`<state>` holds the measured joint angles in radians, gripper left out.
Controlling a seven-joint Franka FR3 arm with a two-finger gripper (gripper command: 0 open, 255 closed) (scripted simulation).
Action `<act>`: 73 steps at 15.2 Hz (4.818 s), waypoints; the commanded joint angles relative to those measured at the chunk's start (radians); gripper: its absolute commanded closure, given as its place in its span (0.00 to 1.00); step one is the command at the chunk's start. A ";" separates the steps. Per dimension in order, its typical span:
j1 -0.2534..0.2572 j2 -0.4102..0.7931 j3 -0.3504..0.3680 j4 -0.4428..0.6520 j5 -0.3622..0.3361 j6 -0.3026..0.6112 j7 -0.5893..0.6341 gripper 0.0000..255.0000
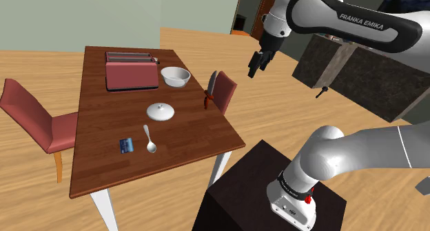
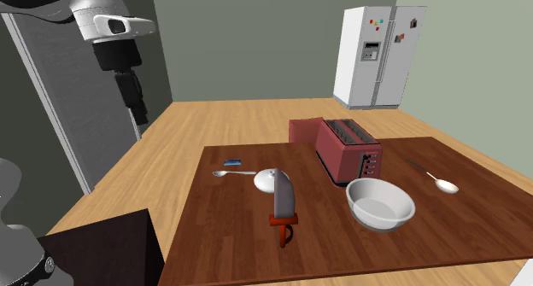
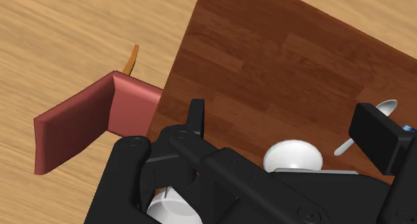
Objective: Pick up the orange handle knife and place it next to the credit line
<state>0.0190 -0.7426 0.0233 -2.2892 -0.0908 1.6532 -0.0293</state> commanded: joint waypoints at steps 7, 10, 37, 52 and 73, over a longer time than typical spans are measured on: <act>-0.012 0.236 -0.058 0.091 -0.005 0.091 -0.059 0.00; -0.017 0.358 -0.083 0.153 0.000 0.123 -0.090 0.00; -0.162 1.705 -0.135 1.520 0.159 -0.171 -0.316 0.00; -0.150 1.638 -0.137 1.301 0.157 -0.020 -0.321 0.00; -0.155 1.625 -0.138 1.413 0.155 -0.145 -0.319 1.00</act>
<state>-0.1356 0.8826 -0.1144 -0.8922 0.0643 1.5251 -0.3491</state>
